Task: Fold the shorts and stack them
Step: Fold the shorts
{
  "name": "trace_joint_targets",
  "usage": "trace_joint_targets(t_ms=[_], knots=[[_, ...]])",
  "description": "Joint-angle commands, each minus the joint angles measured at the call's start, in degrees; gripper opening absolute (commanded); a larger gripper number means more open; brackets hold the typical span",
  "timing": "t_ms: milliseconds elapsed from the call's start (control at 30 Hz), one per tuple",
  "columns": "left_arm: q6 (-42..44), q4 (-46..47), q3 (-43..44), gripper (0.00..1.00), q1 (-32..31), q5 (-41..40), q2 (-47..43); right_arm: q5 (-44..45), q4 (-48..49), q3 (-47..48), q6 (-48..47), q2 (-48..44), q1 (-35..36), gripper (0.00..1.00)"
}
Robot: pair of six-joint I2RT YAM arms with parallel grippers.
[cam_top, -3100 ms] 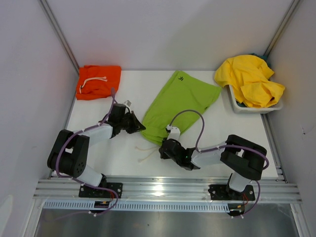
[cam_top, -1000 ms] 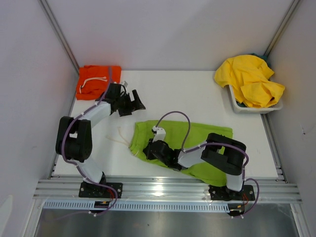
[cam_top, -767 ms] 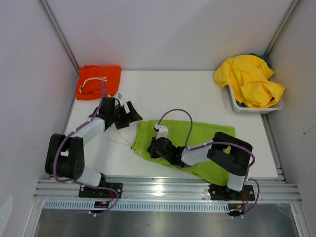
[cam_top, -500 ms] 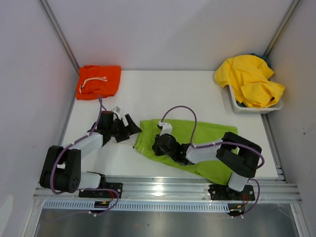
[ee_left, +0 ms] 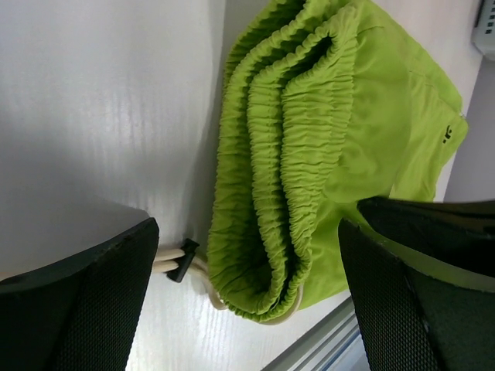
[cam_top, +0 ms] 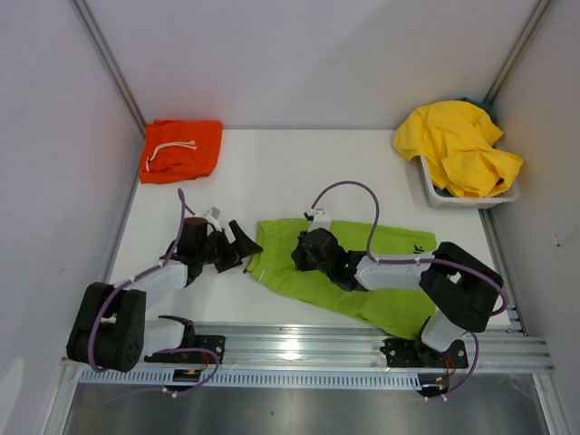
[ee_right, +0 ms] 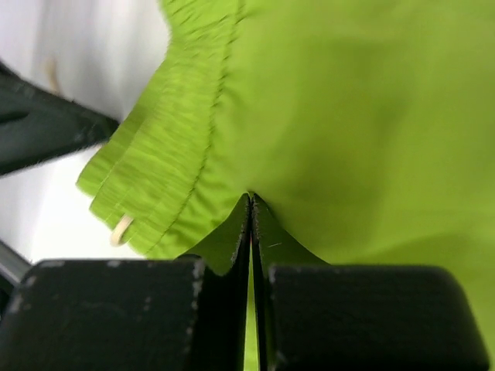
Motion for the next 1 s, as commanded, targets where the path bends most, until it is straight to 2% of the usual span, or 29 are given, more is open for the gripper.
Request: trace_joint_targets(t_ms=[0, 133, 500, 767, 833, 967], knots=[[-2.01, 2.96, -1.48, 0.99, -1.45, 1.38, 1.35, -3.17, 0.32, 1.78, -1.12, 0.52, -3.04, 0.0], [-2.45, 2.87, -1.92, 0.99, -3.38, -0.11, 0.55, -6.16, 1.03, 3.18, -1.56, 4.38, -5.15, 0.0], [-6.58, 12.18, -3.5, 0.99, -7.25, 2.17, 11.71, -10.91, 4.81, 6.52, 0.02, 14.14, -6.73, 0.0], [-7.81, 15.61, -6.05, 0.99, -7.51, 2.52, 13.12, -11.7, 5.52, 7.32, 0.28, 15.9, -7.09, 0.0], [-8.25, 16.93, -6.05, 0.96, -7.51, 3.14, 14.0, -11.62, 5.43, 7.32, 0.28, 15.99, -7.17, 0.0], [-7.11, 14.4, -5.09, 0.94, -7.51, 1.57, 12.7, -11.88, 4.73, 7.14, -0.33, 15.29, -7.61, 0.0]])
